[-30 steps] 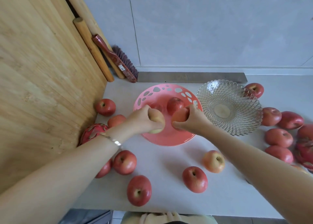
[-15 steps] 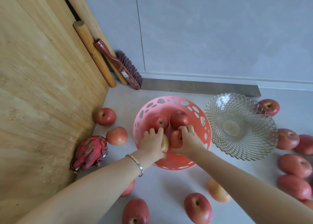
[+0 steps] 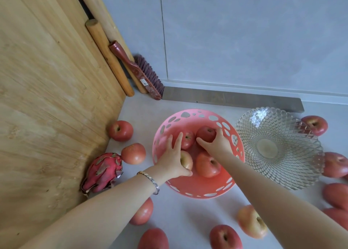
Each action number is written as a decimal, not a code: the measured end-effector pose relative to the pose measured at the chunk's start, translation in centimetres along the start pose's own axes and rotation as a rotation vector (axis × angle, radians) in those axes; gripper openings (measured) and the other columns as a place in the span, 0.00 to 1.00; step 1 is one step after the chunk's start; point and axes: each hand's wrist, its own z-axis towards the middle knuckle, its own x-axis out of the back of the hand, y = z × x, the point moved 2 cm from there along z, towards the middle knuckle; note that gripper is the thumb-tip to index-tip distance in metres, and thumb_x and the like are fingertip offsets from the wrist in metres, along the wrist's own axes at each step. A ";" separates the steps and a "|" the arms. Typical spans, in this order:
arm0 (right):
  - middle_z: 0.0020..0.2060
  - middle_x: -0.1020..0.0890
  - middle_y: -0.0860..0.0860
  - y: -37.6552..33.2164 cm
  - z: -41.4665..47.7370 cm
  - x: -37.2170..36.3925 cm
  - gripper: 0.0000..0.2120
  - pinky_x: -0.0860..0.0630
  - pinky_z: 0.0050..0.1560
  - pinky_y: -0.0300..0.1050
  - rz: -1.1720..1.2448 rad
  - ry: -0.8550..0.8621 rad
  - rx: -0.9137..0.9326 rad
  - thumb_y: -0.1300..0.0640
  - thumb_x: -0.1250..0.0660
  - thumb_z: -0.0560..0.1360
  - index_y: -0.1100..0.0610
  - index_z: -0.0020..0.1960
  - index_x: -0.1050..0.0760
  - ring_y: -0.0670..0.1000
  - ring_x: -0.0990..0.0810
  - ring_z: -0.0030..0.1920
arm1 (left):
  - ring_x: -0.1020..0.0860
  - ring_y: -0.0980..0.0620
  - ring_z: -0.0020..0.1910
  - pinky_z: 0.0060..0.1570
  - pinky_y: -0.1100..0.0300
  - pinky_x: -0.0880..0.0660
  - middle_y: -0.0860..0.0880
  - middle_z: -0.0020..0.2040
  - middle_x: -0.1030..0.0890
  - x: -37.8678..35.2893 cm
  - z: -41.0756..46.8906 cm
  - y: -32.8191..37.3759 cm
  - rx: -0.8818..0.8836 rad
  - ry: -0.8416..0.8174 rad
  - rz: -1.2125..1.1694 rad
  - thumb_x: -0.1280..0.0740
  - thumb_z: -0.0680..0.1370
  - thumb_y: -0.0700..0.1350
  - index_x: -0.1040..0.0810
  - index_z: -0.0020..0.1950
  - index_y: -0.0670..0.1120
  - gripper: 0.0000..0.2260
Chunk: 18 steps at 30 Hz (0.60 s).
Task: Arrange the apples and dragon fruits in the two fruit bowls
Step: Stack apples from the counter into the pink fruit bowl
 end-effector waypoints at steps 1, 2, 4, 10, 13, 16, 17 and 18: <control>0.60 0.25 0.59 0.0 0.0 -0.2 0.37 0.26 0.48 0.46 0.026 0.015 -0.003 0.45 0.28 0.66 0.52 0.69 0.41 0.61 0.23 0.55 | 0.57 0.50 0.77 0.71 0.53 0.46 0.44 0.77 0.63 0.0 0.2 0.0 0.008 -0.012 -0.040 0.23 0.64 0.51 0.62 0.75 0.57 0.55; 0.60 0.25 0.59 0.2 -0.1 -0.3 0.37 0.25 0.50 0.48 0.039 0.023 0.000 0.46 0.27 0.65 0.52 0.68 0.40 0.61 0.23 0.55 | 0.58 0.50 0.77 0.72 0.52 0.48 0.45 0.77 0.62 0.0 0.3 0.1 0.021 -0.002 -0.100 0.24 0.65 0.52 0.60 0.75 0.59 0.53; 0.58 0.24 0.59 0.7 -0.2 -0.4 0.35 0.27 0.53 0.47 0.049 0.021 0.027 0.48 0.26 0.64 0.52 0.66 0.38 0.60 0.23 0.55 | 0.55 0.49 0.77 0.73 0.51 0.49 0.45 0.77 0.54 0.2 1.1 0.0 0.053 0.079 -0.276 0.28 0.68 0.53 0.53 0.75 0.58 0.43; 0.57 0.24 0.57 1.6 -0.2 -0.4 0.35 0.29 0.51 0.44 0.046 -0.010 0.058 0.48 0.26 0.64 0.50 0.66 0.38 0.58 0.24 0.56 | 0.39 0.44 0.72 0.71 0.46 0.42 0.44 0.73 0.37 0.5 3.4 -0.5 0.145 0.264 -0.347 0.40 0.72 0.58 0.37 0.71 0.54 0.27; 0.58 0.24 0.57 1.6 -0.4 -0.3 0.36 0.27 0.54 0.48 0.038 0.001 0.045 0.47 0.27 0.64 0.51 0.67 0.39 0.58 0.24 0.57 | 0.39 0.45 0.72 0.72 0.47 0.43 0.46 0.72 0.35 0.6 3.9 -0.4 0.121 0.323 -0.276 0.39 0.76 0.51 0.35 0.70 0.51 0.22; 0.59 0.25 0.58 1.2 -0.7 -0.5 0.38 0.26 0.50 0.47 -0.054 0.013 0.041 0.45 0.29 0.65 0.51 0.70 0.42 0.60 0.23 0.55 | 0.40 0.48 0.74 0.73 0.48 0.44 0.47 0.74 0.36 1.1 4.1 -0.4 0.098 0.322 -0.287 0.38 0.77 0.50 0.35 0.70 0.49 0.22; 0.59 0.26 0.59 1.1 -0.8 -0.5 0.38 0.27 0.48 0.47 -0.128 0.015 0.034 0.44 0.31 0.67 0.51 0.71 0.43 0.61 0.23 0.54 | 0.39 0.47 0.73 0.73 0.48 0.44 0.47 0.74 0.36 1.2 4.0 -0.3 0.093 0.306 -0.282 0.39 0.78 0.50 0.36 0.70 0.48 0.22; 0.59 0.27 0.59 0.8 -1.0 -0.5 0.38 0.28 0.46 0.47 -0.209 0.015 0.026 0.43 0.32 0.68 0.51 0.72 0.45 0.61 0.23 0.54 | 0.39 0.47 0.73 0.73 0.49 0.44 0.46 0.73 0.36 1.2 3.9 -0.1 0.092 0.277 -0.256 0.40 0.78 0.50 0.36 0.71 0.47 0.21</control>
